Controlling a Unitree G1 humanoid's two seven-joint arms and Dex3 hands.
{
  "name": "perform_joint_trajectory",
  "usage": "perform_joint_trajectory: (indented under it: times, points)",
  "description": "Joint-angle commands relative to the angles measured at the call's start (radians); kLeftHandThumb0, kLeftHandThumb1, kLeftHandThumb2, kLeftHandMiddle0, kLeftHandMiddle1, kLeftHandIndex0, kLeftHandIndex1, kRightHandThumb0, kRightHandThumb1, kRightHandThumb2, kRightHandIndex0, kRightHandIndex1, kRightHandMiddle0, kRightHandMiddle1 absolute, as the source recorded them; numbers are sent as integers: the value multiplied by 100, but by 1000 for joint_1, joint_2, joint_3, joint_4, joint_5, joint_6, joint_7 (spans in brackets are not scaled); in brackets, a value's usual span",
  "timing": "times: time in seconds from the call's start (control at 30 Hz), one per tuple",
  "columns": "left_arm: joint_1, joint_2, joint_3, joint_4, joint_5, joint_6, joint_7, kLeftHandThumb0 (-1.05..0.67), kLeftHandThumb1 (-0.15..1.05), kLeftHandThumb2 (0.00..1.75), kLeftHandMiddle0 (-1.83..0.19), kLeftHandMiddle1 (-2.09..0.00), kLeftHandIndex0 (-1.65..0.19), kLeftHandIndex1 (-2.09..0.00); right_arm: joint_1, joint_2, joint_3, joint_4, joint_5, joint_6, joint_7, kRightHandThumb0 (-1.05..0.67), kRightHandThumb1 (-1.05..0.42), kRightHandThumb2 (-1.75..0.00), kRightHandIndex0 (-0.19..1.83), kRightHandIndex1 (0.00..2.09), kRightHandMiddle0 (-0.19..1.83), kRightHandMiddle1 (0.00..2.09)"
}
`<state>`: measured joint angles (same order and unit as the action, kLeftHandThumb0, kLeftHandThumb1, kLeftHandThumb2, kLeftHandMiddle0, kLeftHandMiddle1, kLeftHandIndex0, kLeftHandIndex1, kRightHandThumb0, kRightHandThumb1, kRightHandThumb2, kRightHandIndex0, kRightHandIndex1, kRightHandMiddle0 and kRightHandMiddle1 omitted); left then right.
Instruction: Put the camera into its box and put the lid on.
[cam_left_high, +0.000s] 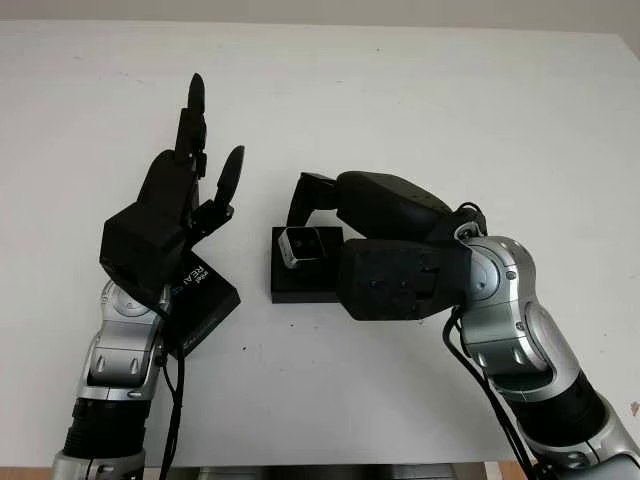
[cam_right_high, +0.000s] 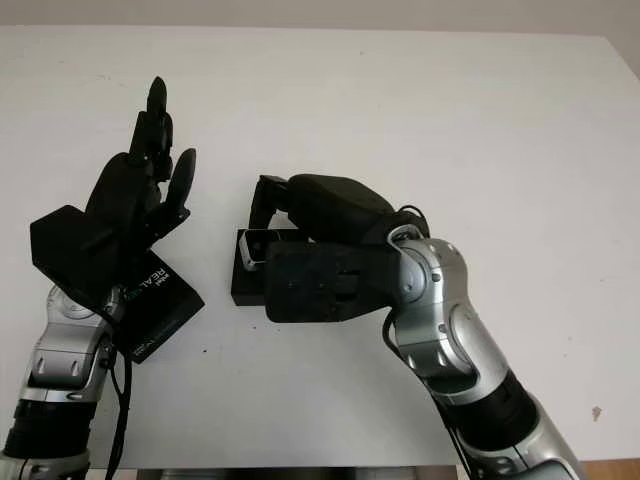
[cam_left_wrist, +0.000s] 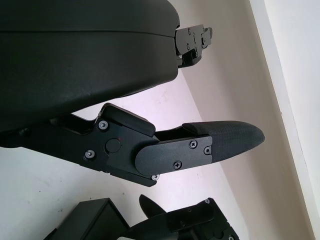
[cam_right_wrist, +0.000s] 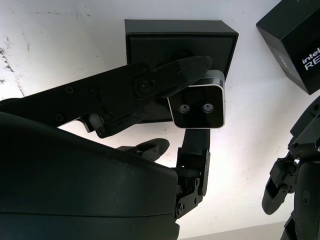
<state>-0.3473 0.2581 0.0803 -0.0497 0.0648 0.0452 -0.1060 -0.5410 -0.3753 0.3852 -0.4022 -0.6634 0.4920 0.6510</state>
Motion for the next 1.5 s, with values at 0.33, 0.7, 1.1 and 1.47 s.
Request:
perform_joint_trajectory:
  times: [0.33, 0.7, 1.1, 1.47]
  points:
    - [-4, 0, -4, -29, 0, 0, 2, -84, 105, 59, 19, 0, 19, 0, 63, -28, -16, -32, -17, 2, -8, -43, -105, -22, 48, 10, 44, 209]
    - [-32, 0, -4, 5, -4, -23, 1, -83, 105, 58, 19, 0, 19, 0, 133, -18, -12, -89, -58, 54, -18, -41, -105, -22, 48, 9, 48, 209]
    - [-21, -1, -1, -6, -10, -18, 1, -85, 105, 57, 19, 0, 19, 0, 144, -29, -8, -90, -76, 48, -16, -40, -105, -23, 49, 9, 42, 209]
    - [-6, -4, 1, -25, -11, -12, 1, -85, 105, 56, 19, 0, 19, 0, 157, -85, -32, -68, -49, -125, -47, -62, -105, -13, 23, 2, -9, 153]
